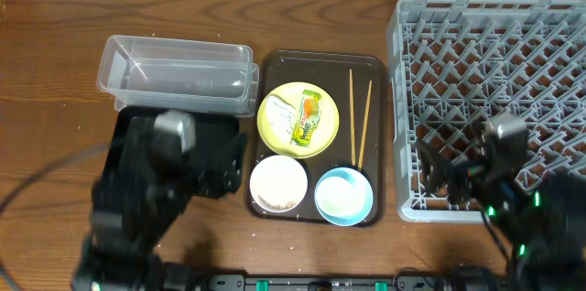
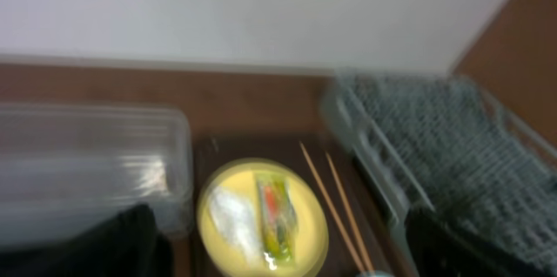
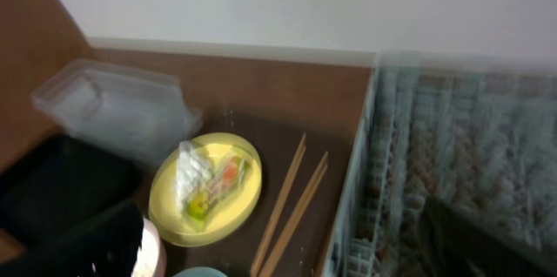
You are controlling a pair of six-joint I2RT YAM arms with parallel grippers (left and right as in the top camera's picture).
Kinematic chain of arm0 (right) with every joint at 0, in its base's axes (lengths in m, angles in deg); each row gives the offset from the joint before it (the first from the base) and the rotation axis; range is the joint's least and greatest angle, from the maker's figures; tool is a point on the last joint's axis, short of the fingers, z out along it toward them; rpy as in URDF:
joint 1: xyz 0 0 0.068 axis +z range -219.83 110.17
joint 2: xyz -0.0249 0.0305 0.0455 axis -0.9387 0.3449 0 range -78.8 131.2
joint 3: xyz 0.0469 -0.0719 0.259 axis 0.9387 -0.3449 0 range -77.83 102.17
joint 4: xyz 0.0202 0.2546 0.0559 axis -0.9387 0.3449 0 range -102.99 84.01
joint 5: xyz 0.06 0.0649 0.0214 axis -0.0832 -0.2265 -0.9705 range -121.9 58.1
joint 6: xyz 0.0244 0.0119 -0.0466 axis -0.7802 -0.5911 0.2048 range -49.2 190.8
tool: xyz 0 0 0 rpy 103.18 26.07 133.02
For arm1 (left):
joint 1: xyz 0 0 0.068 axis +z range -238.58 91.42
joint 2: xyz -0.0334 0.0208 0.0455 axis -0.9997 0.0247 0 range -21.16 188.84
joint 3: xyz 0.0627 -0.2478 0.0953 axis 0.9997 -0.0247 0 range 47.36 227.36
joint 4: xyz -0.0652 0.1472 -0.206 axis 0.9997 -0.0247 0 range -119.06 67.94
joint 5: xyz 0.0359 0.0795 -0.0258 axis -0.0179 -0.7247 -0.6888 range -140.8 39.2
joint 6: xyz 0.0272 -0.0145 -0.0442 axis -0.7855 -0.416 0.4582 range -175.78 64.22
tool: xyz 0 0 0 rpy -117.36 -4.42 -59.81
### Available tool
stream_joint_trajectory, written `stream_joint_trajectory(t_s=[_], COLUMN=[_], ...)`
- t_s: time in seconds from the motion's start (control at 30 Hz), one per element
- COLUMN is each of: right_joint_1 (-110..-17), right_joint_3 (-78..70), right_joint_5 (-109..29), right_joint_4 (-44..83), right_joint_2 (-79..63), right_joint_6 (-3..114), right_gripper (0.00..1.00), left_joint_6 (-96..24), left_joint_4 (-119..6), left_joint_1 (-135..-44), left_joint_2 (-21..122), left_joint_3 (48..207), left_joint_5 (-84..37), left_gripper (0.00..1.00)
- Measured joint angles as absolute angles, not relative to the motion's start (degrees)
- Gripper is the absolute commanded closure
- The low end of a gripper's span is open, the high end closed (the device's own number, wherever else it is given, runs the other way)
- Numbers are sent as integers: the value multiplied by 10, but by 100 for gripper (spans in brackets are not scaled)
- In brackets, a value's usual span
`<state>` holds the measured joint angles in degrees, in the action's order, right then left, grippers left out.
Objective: Sort waste into correct bins and load items into the dishwasher rack
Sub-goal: 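Move the left gripper toward the pink bowl on the brown tray, then grasp the pink bowl rim with the left gripper and lift it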
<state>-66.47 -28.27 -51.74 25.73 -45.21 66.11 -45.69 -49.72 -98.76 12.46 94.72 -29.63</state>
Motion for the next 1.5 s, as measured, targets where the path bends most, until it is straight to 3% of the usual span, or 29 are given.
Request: stream_joint_trajectory(t_s=[0.3,0.57,0.83,0.93,1.03,1.27,1.5], right_joint_1=[-665,-665,-665,-665,-665,-665,-665], right_joint_3=[-159,-157,-157,-157,-157,-157,-157], right_joint_5=[-547,-570,-576,-577,-577,-577,-577], right_joint_4=[384,367,367,368,368,369,371], right_joint_2=[-237,-219,-219,-219,-219,-219,-219], right_joint_6=[663,640,629,624,622,620,619], right_gripper=[1,1,2,1,1,1,1], left_joint_6=[-439,-426,-393,-374,-362,-344,-347], left_joint_4=[-583,-640,-591,-590,-587,-577,-582], left_joint_1=[-1011,-1199,-1340,-1365,-1374,-1374,-1339], left_joint_2=[313,441,573,620,658,664,569], left_joint_3=[1034,1031,1031,1031,1031,1030,1031], left_joint_5=[-125,-220,-314,-339,-355,-371,-330], left_gripper=[6,7,21,35,59,94,94])
